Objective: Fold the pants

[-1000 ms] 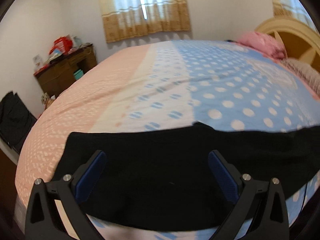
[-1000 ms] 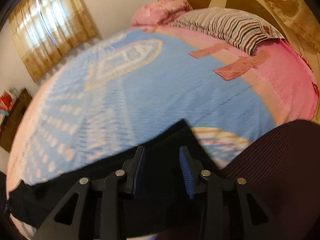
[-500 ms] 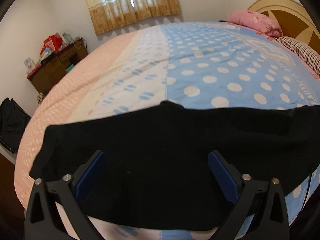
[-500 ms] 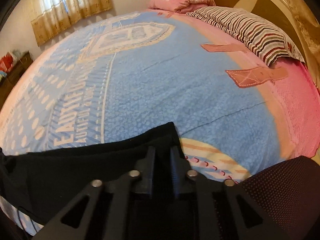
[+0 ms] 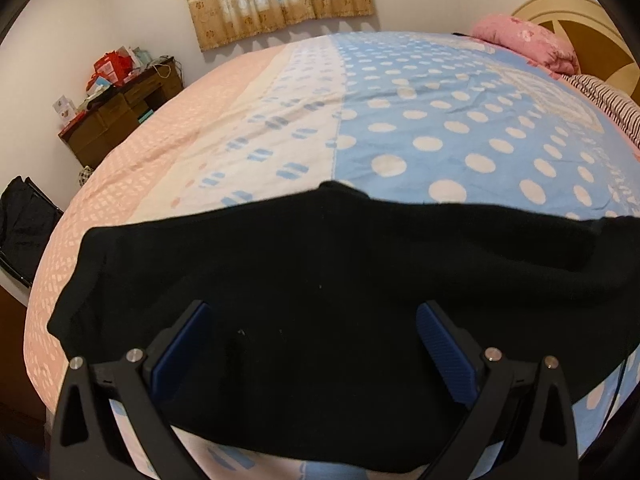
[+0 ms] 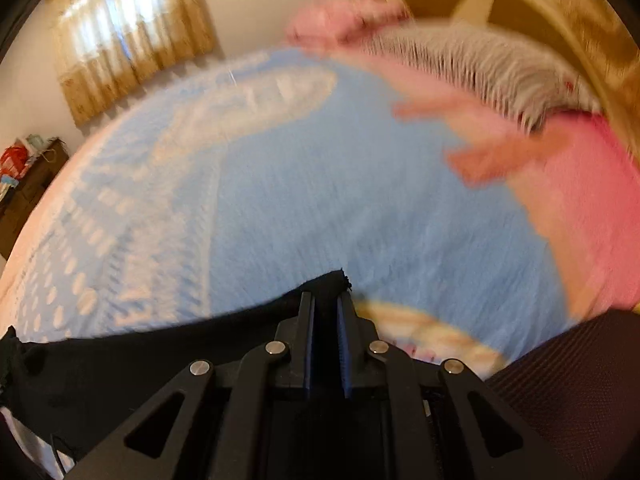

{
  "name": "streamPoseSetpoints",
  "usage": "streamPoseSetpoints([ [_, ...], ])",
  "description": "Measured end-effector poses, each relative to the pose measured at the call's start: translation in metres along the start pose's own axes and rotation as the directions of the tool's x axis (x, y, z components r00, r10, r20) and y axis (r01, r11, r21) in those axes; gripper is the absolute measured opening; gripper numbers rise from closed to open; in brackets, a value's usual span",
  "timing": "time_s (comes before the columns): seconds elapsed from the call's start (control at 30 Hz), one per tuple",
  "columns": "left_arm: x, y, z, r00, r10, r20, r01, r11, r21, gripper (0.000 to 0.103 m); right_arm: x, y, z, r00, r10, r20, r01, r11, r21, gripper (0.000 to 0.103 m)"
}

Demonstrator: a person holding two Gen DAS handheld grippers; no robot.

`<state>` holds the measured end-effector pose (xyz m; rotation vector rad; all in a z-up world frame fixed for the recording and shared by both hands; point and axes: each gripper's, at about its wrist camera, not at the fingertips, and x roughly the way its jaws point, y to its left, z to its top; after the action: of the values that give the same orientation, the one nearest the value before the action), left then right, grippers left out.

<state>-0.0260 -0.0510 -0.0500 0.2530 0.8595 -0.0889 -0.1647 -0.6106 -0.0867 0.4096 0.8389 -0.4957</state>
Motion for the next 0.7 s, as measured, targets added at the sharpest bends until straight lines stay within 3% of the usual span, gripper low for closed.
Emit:
streamPoseSetpoints([
  [0.1,0.004,0.000,-0.002,1.000,0.015,-0.009,-0.015,1.000,0.006,0.103,-0.007,-0.007,0.000,1.000,0.018,-0.004,-0.017,0.999,0.032,0.029],
  [0.17,0.003,0.001,-0.002,1.000,0.013,-0.008,-0.013,1.000,-0.009,0.103,-0.027,-0.012,-0.002,0.999,-0.029,0.043,0.026,0.996,0.080,0.030],
  [0.27,-0.006,-0.001,0.000,0.999,0.007,0.033,-0.007,1.000,-0.004,0.103,-0.058,0.004,-0.011,0.989,-0.054,0.136,0.050,0.998,0.035,0.030],
  [0.4,-0.020,-0.015,0.008,0.995,-0.050,0.082,0.047,0.998,0.038,0.103,-0.084,0.068,-0.033,0.974,0.170,0.147,-0.154,0.982,-0.112,0.030],
  [0.5,-0.030,-0.033,0.017,0.988,-0.112,0.107,0.101,0.990,0.101,0.103,-0.085,0.132,-0.050,0.928,0.370,0.044,-0.351,0.909,-0.225,0.030],
  [0.6,-0.034,-0.047,0.025,0.983,-0.137,0.120,0.120,0.982,0.143,0.103,-0.073,0.196,-0.069,0.884,0.459,-0.092,-0.464,0.831,-0.307,0.027],
  [0.7,-0.029,-0.051,0.027,0.986,-0.132,0.103,0.117,0.983,0.141,0.103,-0.068,0.246,-0.083,0.853,0.503,-0.140,-0.516,0.768,-0.380,0.027],
])
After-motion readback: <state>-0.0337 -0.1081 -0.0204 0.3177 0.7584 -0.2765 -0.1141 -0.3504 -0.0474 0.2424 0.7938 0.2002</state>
